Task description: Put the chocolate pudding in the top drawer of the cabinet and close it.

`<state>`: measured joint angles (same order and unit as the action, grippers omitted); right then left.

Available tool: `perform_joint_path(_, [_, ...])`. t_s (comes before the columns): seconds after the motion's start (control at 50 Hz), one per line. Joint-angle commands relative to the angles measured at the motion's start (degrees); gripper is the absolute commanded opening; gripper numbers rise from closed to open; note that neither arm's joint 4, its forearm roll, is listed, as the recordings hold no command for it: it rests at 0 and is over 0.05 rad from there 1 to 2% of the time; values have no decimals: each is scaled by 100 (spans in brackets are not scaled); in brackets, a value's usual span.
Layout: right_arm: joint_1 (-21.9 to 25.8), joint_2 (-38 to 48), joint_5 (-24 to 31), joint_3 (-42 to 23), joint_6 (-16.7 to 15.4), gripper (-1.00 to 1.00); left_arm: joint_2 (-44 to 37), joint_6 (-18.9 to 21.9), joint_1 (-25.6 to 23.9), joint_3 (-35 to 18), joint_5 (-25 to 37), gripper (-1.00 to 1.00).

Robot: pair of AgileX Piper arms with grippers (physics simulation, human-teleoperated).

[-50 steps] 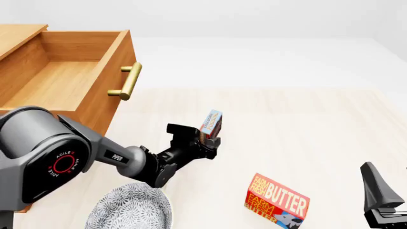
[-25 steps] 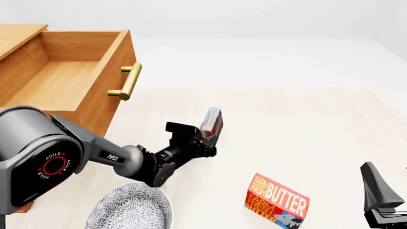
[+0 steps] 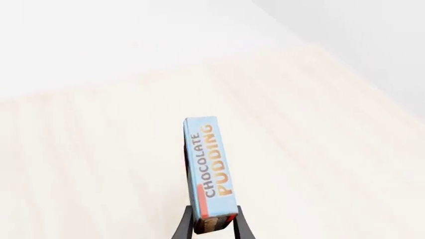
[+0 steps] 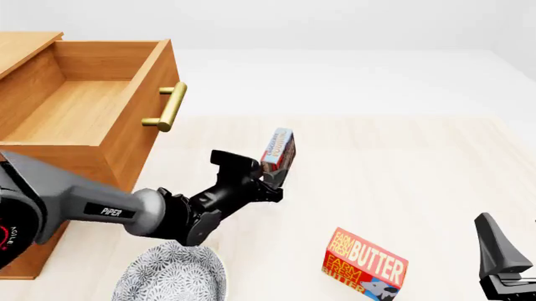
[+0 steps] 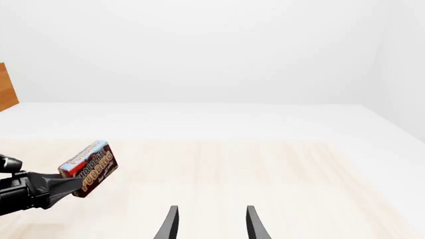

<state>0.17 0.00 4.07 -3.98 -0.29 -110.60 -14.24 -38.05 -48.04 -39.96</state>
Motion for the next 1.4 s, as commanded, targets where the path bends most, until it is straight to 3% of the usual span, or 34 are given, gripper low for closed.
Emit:
perform_joint_path(0.02, [-1,0,0,0,1,100,590,220,8,316,79,-100])
perform_joint_path(0.18, [-1,0,-1,0,-1,100,1094,331,-50,475,282,-100])
perform_joint_path(0.22, [0,0,0,0,0,100,1339,84,-64,622,187,-100])
perform_joint_path(0.26, [0,0,-1,0,0,100,1442,274,-77,595,344,-100])
perform_joint_path(0.48, [1,0,1,0,1,100,2260,366,-150,635,850,-100])
perform_joint_path(0.98, [1,0,0,0,-1,100,3532,1013,-113,-37,2474,-100])
perform_joint_path(1.4, [0,0,0,0,1,100,4289,1269,260,-13,2691,-100])
